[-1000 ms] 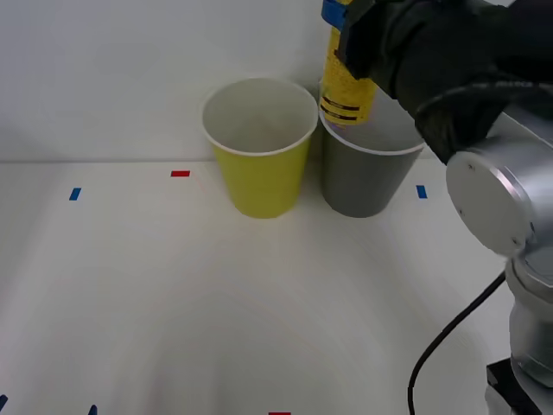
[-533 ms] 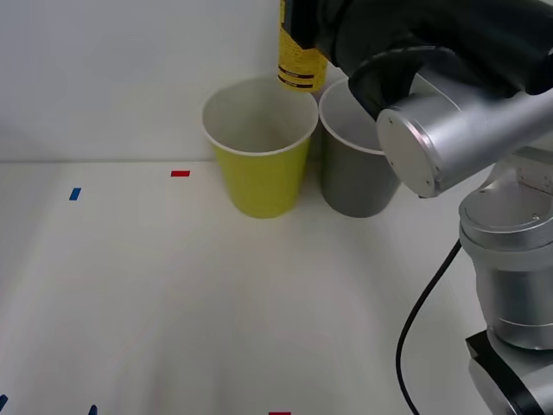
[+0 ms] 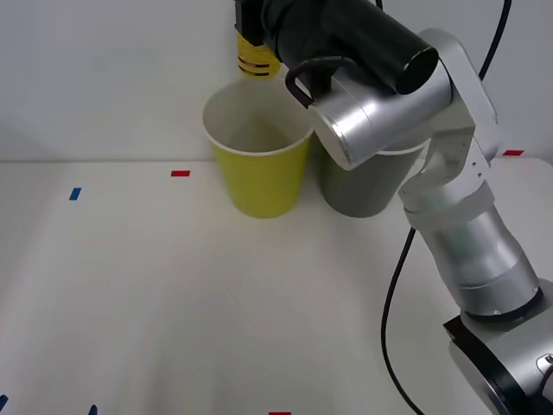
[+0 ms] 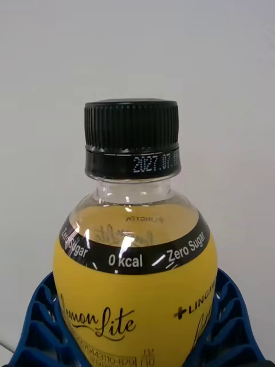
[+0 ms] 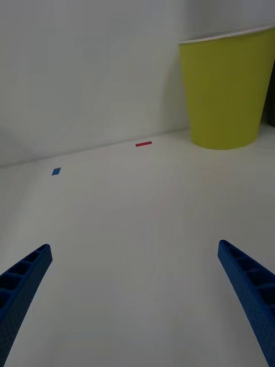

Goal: Put cans in the gray bin and PET bottles in the light green bin.

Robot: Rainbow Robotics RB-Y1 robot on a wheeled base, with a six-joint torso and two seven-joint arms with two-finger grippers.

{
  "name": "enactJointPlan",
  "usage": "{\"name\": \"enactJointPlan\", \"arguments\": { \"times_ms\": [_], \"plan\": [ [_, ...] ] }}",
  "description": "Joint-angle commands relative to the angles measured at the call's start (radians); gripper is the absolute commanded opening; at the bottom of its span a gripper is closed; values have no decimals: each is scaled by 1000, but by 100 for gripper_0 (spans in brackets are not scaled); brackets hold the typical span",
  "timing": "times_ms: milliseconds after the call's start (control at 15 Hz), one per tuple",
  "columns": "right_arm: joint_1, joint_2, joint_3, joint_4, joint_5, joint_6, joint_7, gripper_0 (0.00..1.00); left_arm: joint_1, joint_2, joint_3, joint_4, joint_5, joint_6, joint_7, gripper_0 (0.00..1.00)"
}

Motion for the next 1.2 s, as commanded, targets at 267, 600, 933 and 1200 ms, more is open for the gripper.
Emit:
{"name": "enactJointPlan", "arguments": {
  "times_ms": [267, 600, 933, 1200],
  "plan": [
    [-26, -12, 16, 76, -48, -83, -27, 0, 0, 0, 0, 0, 0, 0, 0, 100],
    [-26, -31, 16, 76, -51, -82, -31, 45, 0, 0, 0, 0, 0, 0, 0, 100],
    [-27, -28, 16, 76, -48, -82, -25, 100, 0, 0, 0, 0, 0, 0, 0, 100],
    [-27, -24, 16, 76, -17, -82, -27, 100, 0, 0, 0, 0, 0, 0, 0, 100]
  ]
}}
